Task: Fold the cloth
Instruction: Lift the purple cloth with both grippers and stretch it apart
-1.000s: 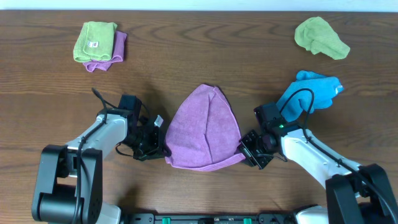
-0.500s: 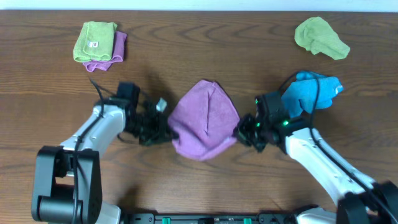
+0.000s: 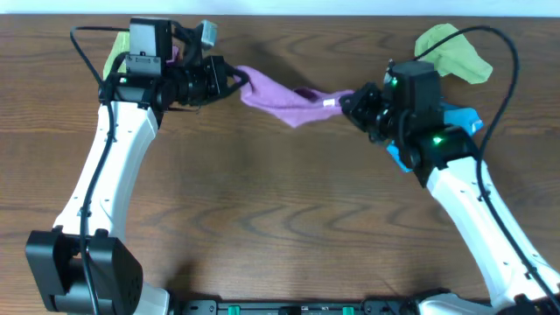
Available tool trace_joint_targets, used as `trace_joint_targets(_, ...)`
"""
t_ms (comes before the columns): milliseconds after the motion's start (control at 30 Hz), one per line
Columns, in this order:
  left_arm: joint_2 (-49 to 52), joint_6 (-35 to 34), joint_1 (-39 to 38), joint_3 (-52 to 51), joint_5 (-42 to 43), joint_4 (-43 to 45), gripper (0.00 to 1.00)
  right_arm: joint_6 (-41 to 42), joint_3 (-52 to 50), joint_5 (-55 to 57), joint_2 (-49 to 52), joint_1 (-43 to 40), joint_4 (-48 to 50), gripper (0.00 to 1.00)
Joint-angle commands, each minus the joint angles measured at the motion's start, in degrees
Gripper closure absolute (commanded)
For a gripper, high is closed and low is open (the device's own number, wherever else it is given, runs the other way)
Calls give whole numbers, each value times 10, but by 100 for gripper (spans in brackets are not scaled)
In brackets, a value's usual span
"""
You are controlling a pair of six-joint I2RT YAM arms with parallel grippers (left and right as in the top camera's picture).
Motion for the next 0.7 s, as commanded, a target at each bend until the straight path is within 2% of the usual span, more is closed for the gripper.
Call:
trace_joint_targets(0,-5,-24,4,12,-40,8,94,-16,32,11,24,-16,0,98)
trace_joint_targets(167,-5,-26,22,13,-42,10,94,-37,70,11,29,-32,0,98)
trace_joint_targets(367,-5,-56,29,14,-5,63,94,-52,109,11,29,-37,1,98)
trace_joint_targets(667,-5,-66,36,34,5,78,94,-65,121,13,29,-56,-6,99)
